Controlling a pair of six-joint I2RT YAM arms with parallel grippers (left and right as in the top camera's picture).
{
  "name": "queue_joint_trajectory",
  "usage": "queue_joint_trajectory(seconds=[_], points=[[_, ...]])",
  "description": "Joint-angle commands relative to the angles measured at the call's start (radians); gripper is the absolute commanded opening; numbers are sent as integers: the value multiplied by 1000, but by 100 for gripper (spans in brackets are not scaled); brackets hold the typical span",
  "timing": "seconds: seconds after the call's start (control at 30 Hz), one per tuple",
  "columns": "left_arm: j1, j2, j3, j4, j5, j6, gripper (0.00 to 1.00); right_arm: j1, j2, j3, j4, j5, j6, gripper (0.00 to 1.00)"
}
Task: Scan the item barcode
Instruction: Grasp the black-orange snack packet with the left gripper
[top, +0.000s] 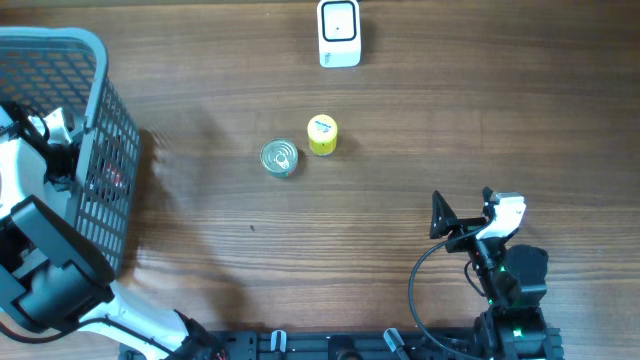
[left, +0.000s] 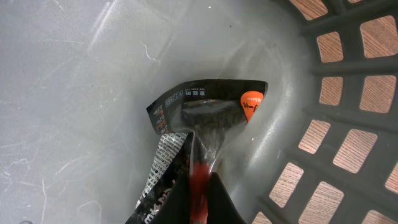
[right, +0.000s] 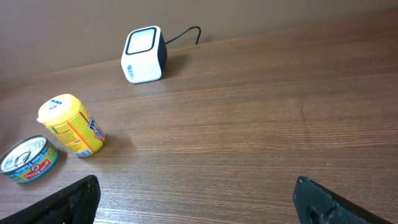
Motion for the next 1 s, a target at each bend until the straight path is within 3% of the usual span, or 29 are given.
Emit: queue_joint_trajectory(seconds=[0.0,0.37,0.6,0.63,0.73,0.77,0.97], points=[[0,17,21,-3,-18,-56,4,-4,-2,-1,6,2,8,100],[0,-34,266,-149,-11,-103,4,-4,-2,-1,6,2,8,100],[0,-145,309,-153,-11,-129,4,-4,-2,-1,11,2,8,100],[0,-146,309,-159,-11,-135,15,-4,-2,-1,14,2,8,100],[0,-127,291,-169,-11,-134,80,-4,-2,-1,14,2,8,100],[0,-115,283,-167,-11,-134,91,-4,-2,-1,14,2,8,100],[0,16,214,-117,-15,-134,100,-4,-2,-1,5,2,8,100]])
